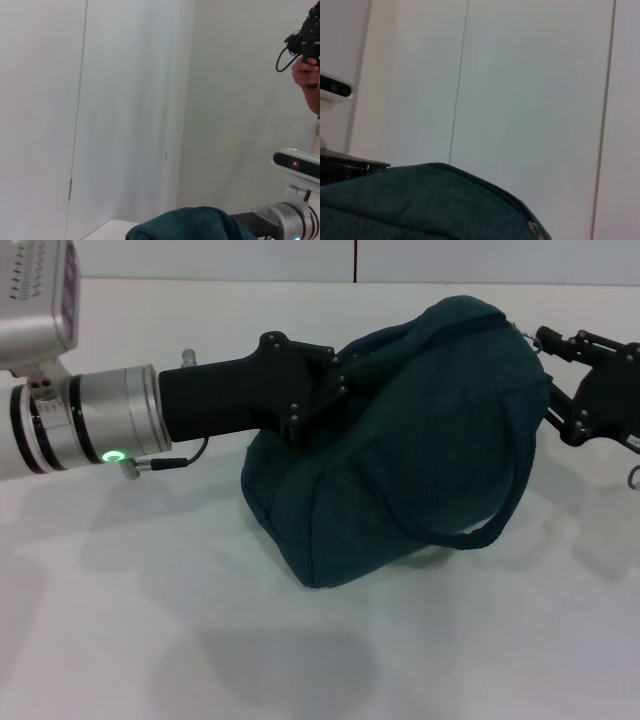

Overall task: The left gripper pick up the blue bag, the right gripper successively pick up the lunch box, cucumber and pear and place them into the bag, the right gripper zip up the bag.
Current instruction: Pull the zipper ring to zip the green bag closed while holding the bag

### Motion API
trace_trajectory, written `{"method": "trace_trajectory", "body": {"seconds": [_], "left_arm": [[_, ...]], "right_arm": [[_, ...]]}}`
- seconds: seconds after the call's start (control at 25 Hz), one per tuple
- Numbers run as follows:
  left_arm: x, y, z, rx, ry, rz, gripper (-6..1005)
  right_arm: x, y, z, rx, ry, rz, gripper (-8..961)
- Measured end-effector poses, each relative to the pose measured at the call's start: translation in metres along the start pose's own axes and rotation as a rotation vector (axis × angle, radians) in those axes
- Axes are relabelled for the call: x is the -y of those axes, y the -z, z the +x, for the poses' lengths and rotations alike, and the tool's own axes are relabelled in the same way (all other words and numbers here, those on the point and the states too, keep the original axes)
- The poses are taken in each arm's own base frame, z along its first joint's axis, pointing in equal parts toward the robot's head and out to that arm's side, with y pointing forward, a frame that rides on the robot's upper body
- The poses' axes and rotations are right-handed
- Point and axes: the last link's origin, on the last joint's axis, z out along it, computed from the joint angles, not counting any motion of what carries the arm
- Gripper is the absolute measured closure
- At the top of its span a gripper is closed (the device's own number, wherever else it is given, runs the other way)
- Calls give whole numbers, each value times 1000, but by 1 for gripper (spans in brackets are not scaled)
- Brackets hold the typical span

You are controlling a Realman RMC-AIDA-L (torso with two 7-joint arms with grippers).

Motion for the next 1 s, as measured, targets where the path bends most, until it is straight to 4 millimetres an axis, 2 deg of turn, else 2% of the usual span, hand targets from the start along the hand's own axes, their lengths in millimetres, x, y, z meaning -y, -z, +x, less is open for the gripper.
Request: {"method": "trace_trajectory", "body": {"seconds": [0.36, 0.56, 0.76, 1.0], "left_arm": [[0, -2, 0, -3, -2, -3, 958], [-1, -3, 1, -8, -6, -2, 959], [-1, -3, 0, -10, -5, 3, 959], [0, -2, 0, -10, -5, 8, 958]], "right_arm": [[-1, -9, -2, 7, -1, -20, 608], [-12, -17, -3, 9, 1, -74, 609], [-11, -16, -3, 11, -7, -60, 705], [-2, -6, -3, 41, -38, 22, 873]]}}
